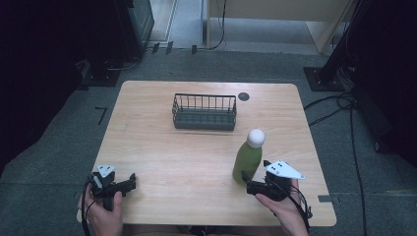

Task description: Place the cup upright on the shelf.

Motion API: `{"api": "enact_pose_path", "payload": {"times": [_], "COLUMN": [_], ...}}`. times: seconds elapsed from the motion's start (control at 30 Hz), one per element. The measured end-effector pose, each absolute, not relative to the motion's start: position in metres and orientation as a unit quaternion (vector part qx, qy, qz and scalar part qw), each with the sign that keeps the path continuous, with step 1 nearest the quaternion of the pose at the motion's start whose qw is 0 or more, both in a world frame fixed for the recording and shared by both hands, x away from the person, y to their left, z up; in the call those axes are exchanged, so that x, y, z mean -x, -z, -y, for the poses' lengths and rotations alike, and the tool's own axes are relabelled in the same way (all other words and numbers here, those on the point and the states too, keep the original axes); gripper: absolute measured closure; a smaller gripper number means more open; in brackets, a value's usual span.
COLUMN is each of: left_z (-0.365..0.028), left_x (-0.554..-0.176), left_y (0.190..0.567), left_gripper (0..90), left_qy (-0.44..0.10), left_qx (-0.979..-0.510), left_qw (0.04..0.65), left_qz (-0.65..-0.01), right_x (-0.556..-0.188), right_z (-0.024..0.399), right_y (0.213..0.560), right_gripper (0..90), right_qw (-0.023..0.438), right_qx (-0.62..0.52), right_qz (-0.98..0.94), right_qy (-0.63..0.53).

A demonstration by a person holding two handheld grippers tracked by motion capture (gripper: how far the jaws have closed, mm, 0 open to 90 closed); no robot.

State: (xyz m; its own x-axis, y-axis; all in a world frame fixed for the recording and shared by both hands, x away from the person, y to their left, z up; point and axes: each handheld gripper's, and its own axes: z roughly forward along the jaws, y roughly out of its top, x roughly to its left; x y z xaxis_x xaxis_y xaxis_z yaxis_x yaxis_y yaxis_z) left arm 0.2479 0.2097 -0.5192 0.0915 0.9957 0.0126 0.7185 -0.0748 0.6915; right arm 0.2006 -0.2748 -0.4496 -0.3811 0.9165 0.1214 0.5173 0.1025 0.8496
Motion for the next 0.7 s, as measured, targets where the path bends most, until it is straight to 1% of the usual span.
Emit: {"api": "enact_pose_path", "payload": {"times": [0.13,0.33,0.37,0.43,0.7], "left_z": [-0.210,-0.210,-0.210,-0.210,-0.210], "left_x": [-0.248,-0.248,-0.248,-0.248,-0.248], "left_y": [0.519,0.519,0.519,0.519,0.519], "left_gripper": [0.0,0.0,0.0,0.0,0.0], "left_qy": [-0.255,-0.255,-0.256,-0.256,-0.256], "left_qx": [-0.687,-0.687,-0.687,-0.687,-0.687], "left_qw": [0.271,0.271,0.271,0.271,0.271], "left_qz": [-0.624,-0.624,-0.624,-0.624,-0.623], "right_x": [-0.204,-0.210,-0.212,-0.212,-0.210], "right_z": [0.272,0.264,0.262,0.260,0.257], "right_y": [0.449,0.450,0.450,0.450,0.449], "right_gripper": [13.6,16.6,19.0,20.2,20.8], "right_qw": [0.227,0.232,0.236,0.240,0.267], "right_qx": [-0.509,-0.507,-0.505,-0.502,-0.490], "right_qz": [-0.706,-0.709,-0.709,-0.709,-0.713], "right_qy": [-0.436,-0.432,-0.433,-0.434,-0.424]}}
